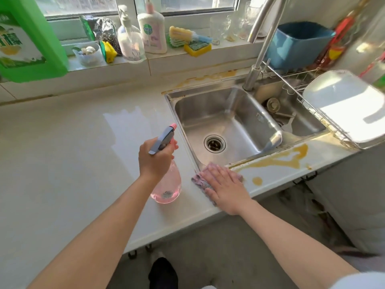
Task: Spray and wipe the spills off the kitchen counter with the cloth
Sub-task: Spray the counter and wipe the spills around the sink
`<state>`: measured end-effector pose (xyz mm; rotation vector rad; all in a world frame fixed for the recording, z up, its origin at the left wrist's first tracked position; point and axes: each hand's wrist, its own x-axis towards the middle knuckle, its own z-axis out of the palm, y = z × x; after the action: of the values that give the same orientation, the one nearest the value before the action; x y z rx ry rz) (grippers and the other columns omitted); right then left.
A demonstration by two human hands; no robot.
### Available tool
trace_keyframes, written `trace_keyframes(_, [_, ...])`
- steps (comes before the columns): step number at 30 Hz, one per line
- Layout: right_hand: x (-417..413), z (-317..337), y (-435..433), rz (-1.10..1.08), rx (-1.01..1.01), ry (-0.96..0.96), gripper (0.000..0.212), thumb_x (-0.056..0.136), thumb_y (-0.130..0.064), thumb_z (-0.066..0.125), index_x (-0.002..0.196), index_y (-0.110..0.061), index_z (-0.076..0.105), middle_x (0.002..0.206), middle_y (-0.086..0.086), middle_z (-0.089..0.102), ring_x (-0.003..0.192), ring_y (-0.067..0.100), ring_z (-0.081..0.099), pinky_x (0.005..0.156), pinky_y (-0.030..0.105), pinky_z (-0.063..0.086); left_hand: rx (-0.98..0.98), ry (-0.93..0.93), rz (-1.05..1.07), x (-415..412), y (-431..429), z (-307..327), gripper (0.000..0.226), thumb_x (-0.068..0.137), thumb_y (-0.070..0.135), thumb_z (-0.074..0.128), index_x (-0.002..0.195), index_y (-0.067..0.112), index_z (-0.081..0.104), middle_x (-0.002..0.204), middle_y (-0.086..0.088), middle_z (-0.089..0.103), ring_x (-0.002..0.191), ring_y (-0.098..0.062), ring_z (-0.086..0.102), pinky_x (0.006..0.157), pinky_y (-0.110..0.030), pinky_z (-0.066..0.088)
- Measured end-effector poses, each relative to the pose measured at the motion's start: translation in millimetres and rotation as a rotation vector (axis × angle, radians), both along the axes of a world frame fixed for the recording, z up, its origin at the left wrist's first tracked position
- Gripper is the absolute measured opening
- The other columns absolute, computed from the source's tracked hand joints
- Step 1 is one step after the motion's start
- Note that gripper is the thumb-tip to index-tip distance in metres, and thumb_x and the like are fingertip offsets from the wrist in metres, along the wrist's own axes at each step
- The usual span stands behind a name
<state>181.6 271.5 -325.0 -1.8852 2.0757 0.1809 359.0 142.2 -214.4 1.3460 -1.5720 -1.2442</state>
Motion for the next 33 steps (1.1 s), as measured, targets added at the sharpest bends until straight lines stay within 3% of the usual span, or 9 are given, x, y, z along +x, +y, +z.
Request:
trace_keyframes(5, [-67, 1, 25, -0.171, 0.001, 0.001, 0.056, 0.099, -0.050, 0.009, 0.151, -0.036, -0.010, 0.159, -0.006, -0.020, 0.143, 0.015, -0.026, 0.117, 0.040, -0.015, -0.001, -0.007, 0.025, -20, 28, -6, 0.025, 0.077, 0.027, 0.054, 0.074, 0.012, 0.073, 0.076, -0.004, 0.074, 0.075, -0.028, 0.073, 0.071, -0.055, 0.060])
trace_keyframes(9, [-105, -3, 28, -0.334, -0.043, 0.004, 0.058, 0.100, -0.048, 0.010, 0.152, -0.031, -0.008, 0.160, -0.002, -0.018, 0.145, 0.019, -0.022, 0.118, 0.042, -0.014, -0.038, -0.029, 0.081, -30, 42, -10, 0.029, 0.078, 0.028, 0.054, 0.078, 0.007, 0.074, 0.076, -0.002, 0.075, 0.073, -0.027, 0.073, 0.071, -0.055, 0.060])
trace_keyframes(12, [-98, -6, 21, -0.425, -0.042, 0.026, 0.059, 0.100, -0.045, 0.010, 0.153, -0.025, -0.008, 0.160, 0.004, -0.017, 0.146, 0.025, -0.020, 0.118, 0.046, -0.012, -0.099, -0.063, 0.095, -38, 50, -10, 0.036, 0.076, 0.032, 0.053, 0.079, 0.003, 0.073, 0.076, -0.012, 0.074, 0.074, -0.037, 0.070, 0.069, -0.057, 0.059])
trace_keyframes(15, [-66, -3, 18, -0.327, -0.081, 0.007, 0.060, 0.100, -0.042, 0.012, 0.154, -0.022, -0.003, 0.161, 0.005, -0.012, 0.147, 0.025, -0.016, 0.116, 0.045, -0.015, -0.093, -0.075, 0.108, -51, 55, -11, 0.041, 0.072, 0.037, 0.052, 0.076, 0.001, 0.071, 0.076, -0.018, 0.072, 0.075, -0.043, 0.067, 0.069, -0.060, 0.057])
trace_keyframes(19, [-30, -3, 23, -0.108, -0.155, -0.061, 0.072, 0.086, -0.050, -0.003, 0.153, -0.027, 0.008, 0.162, 0.001, 0.001, 0.148, 0.024, -0.009, 0.113, 0.040, -0.019, -0.050, -0.064, 0.060, -77, 63, -8, 0.021, 0.078, 0.024, 0.056, 0.065, 0.021, 0.072, 0.072, -0.003, 0.074, 0.070, -0.031, 0.070, 0.071, -0.056, 0.058])
trace_keyframes(21, [-36, -5, 24, -0.075, -0.160, -0.087, 0.076, 0.082, -0.054, -0.005, 0.153, -0.029, 0.010, 0.162, -0.002, 0.004, 0.148, 0.021, -0.006, 0.115, 0.039, -0.016, -0.036, -0.044, 0.024, -90, 65, -5, 0.020, 0.077, 0.023, 0.055, 0.064, 0.021, 0.071, 0.071, -0.003, 0.074, 0.062, -0.025, 0.068, 0.069, -0.054, 0.059])
trace_keyframes(27, [-71, -8, 32, -0.102, -0.224, -0.052, 0.064, 0.091, -0.059, 0.007, 0.148, -0.033, 0.024, 0.158, -0.006, 0.021, 0.148, 0.018, 0.008, 0.120, 0.042, 0.001, -0.104, 0.000, -0.087, -130, 52, -19, 0.051, 0.067, 0.043, 0.051, 0.075, -0.006, 0.066, 0.075, -0.026, 0.068, 0.069, -0.046, 0.064, 0.062, -0.060, 0.056])
trace_keyframes(31, [-105, -8, 37, -0.171, -0.213, -0.019, 0.062, 0.091, -0.055, 0.012, 0.147, -0.032, 0.027, 0.158, -0.005, 0.021, 0.148, 0.020, 0.009, 0.119, 0.041, 0.000, -0.127, -0.007, -0.128, -154, 52, -21, 0.043, 0.072, 0.036, 0.052, 0.075, -0.005, 0.067, 0.073, -0.025, 0.068, 0.066, -0.046, 0.063, 0.058, -0.061, 0.054])
trace_keyframes(33, [-123, -8, 41, -0.185, -0.195, 0.009, 0.065, 0.089, -0.054, 0.009, 0.148, -0.032, 0.024, 0.159, -0.005, 0.018, 0.148, 0.020, 0.007, 0.119, 0.041, -0.002, -0.108, -0.001, -0.154, -168, 58, -15, 0.024, 0.076, 0.026, 0.055, 0.073, 0.010, 0.073, 0.070, -0.012, 0.072, 0.066, -0.039, 0.067, 0.060, -0.059, 0.055])
